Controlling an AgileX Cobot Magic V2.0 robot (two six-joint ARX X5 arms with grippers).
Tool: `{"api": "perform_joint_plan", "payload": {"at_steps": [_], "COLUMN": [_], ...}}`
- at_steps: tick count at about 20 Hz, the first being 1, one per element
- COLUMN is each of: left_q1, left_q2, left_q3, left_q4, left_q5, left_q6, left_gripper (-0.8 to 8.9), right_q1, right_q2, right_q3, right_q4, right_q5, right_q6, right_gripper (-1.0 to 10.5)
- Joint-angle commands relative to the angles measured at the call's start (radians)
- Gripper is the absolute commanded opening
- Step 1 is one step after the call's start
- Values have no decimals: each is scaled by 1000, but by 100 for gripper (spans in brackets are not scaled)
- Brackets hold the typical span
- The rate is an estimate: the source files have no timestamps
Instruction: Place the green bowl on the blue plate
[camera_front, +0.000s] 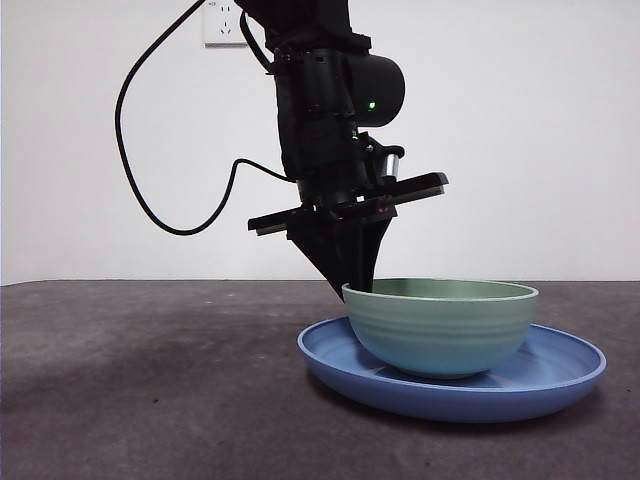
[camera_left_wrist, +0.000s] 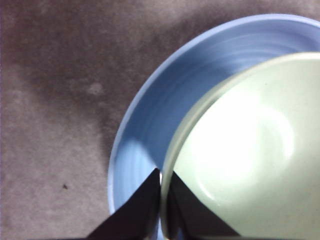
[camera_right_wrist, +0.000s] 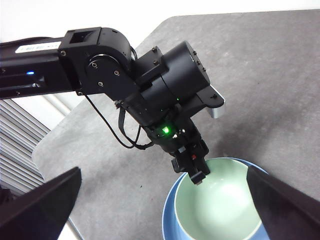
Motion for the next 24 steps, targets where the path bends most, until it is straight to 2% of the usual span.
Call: {"api": "perform_joint_plan", "payload": {"at_steps": [1,11,15,17,19,24], "left_q1": [-26,-29,-25,-18,-15,-15], "left_q2": [17,17,16,16,14,-90], "left_q3": [27,27,42,77,142,230], "left_q4": [-3,-23,-20,-41,-80,-189], "left_q5": [-4,-4,-4,-4,-4,-4], "left_q6": [8,35,40,39,47,139], "left_gripper": [9,28,212,341,430,474], "right_q1": [2,2,2,2,2,2], "right_q2": [5,5,5,5,5,5], "right_q3": [19,19,19,19,19,19], "right_q4": [6,6,6,6,6,6], "right_q5": [-5,-5,-5,-5,-5,-5], "right_q6": [2,3,3,3,2,2], "right_gripper": [632,632,632,632,632,632]}}
